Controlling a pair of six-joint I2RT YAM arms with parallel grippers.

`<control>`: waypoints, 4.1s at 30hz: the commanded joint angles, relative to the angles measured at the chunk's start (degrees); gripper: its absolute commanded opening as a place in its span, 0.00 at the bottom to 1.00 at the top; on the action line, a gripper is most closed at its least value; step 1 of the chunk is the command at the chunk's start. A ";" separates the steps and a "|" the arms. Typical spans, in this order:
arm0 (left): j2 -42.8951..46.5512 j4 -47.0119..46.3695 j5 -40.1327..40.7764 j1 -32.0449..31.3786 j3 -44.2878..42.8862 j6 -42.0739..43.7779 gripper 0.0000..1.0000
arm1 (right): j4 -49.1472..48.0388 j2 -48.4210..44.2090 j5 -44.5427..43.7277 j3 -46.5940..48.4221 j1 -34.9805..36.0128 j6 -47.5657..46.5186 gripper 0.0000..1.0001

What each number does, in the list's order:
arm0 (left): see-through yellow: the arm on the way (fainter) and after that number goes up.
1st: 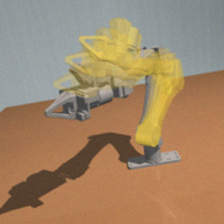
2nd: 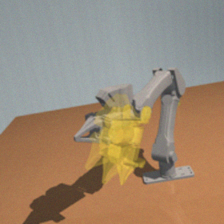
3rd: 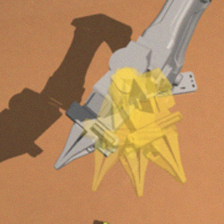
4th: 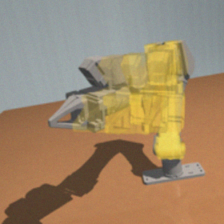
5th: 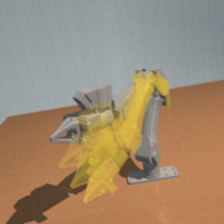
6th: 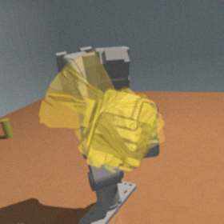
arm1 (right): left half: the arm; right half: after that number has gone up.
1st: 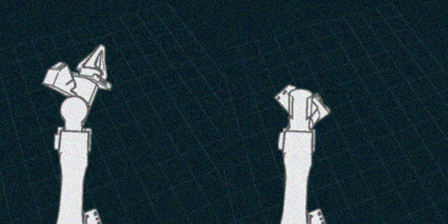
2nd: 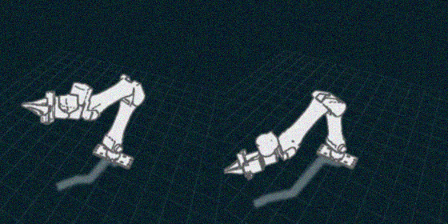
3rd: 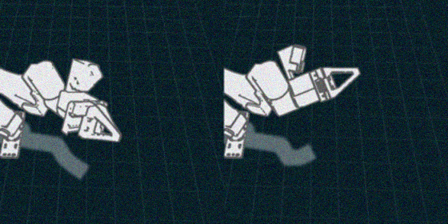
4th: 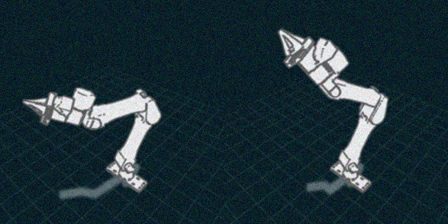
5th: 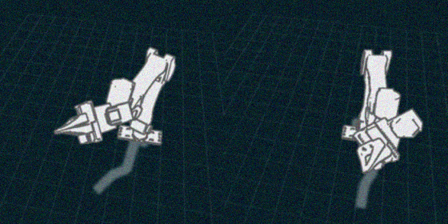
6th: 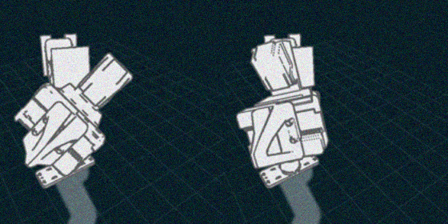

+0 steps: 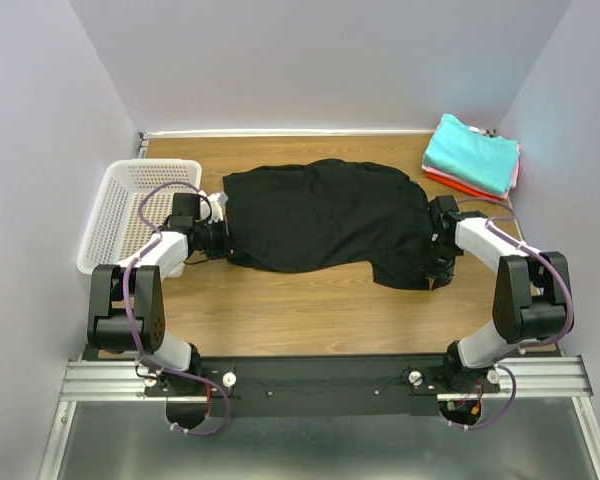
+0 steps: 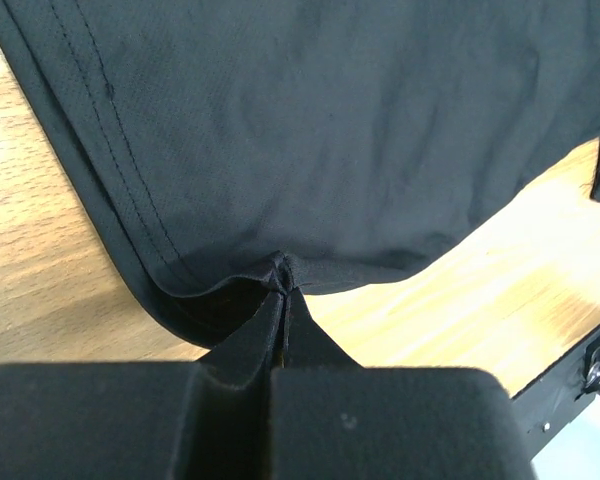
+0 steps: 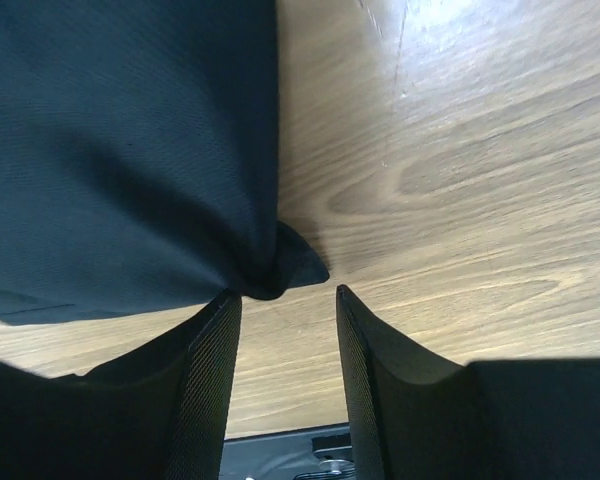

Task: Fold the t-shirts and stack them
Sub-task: Flatten the tshirt out

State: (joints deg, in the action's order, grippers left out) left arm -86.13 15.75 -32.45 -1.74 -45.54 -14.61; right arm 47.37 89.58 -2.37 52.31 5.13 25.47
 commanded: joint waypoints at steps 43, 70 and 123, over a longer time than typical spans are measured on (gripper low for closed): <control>-7.21 5.34 5.38 -0.20 -12.11 -1.21 0.00 | -4.48 0.06 -2.99 -1.87 -2.05 0.72 0.50; -3.61 9.65 10.73 -0.20 -25.97 -6.64 0.00 | 14.58 1.98 -2.37 30.85 -2.05 -1.66 0.01; 1.50 -19.53 8.37 -1.43 -47.18 -22.39 0.00 | -28.04 5.68 -10.37 67.12 -3.02 -17.56 0.00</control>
State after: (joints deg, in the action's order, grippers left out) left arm -83.68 -2.83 -21.41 -3.03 -87.74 -38.13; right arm 20.23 92.44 -11.29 117.32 2.55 8.91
